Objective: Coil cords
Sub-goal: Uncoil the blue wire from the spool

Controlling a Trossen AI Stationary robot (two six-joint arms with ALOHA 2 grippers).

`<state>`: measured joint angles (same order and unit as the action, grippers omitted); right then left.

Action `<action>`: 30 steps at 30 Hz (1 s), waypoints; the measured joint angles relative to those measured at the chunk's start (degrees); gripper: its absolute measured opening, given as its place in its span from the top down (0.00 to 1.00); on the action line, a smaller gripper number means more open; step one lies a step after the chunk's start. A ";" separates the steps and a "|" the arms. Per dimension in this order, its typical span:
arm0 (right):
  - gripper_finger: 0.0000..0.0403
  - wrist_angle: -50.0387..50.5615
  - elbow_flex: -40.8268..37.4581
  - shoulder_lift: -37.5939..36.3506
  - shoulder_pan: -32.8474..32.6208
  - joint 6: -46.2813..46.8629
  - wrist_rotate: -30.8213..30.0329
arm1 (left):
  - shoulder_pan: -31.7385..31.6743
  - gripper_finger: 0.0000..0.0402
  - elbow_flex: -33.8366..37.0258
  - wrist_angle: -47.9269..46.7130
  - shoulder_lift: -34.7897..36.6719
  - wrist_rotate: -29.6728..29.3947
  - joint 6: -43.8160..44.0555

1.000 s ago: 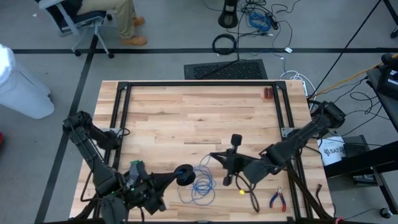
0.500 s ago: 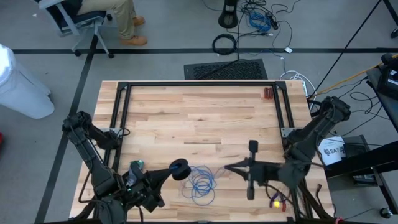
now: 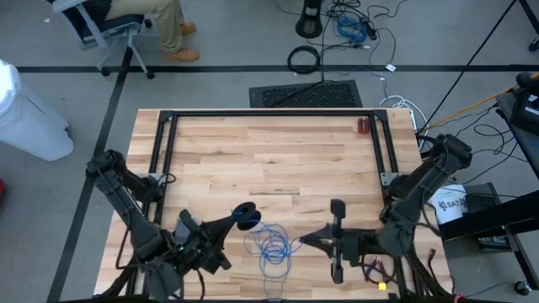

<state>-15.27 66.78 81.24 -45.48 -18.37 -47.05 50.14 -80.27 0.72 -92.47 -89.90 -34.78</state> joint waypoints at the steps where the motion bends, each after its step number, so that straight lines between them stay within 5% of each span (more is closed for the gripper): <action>1: 1.00 -1.31 0.00 0.49 0.44 -0.55 1.63 | -0.38 1.00 0.00 0.06 -0.01 -0.01 0.16; 30: 1.00 -10.35 0.00 17.34 15.07 3.94 21.96 | -4.36 1.00 0.00 3.50 -0.20 -0.12 5.96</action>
<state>-25.62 66.78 98.58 -30.41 -14.43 -25.09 45.78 -80.27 4.21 -92.66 -90.02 -28.82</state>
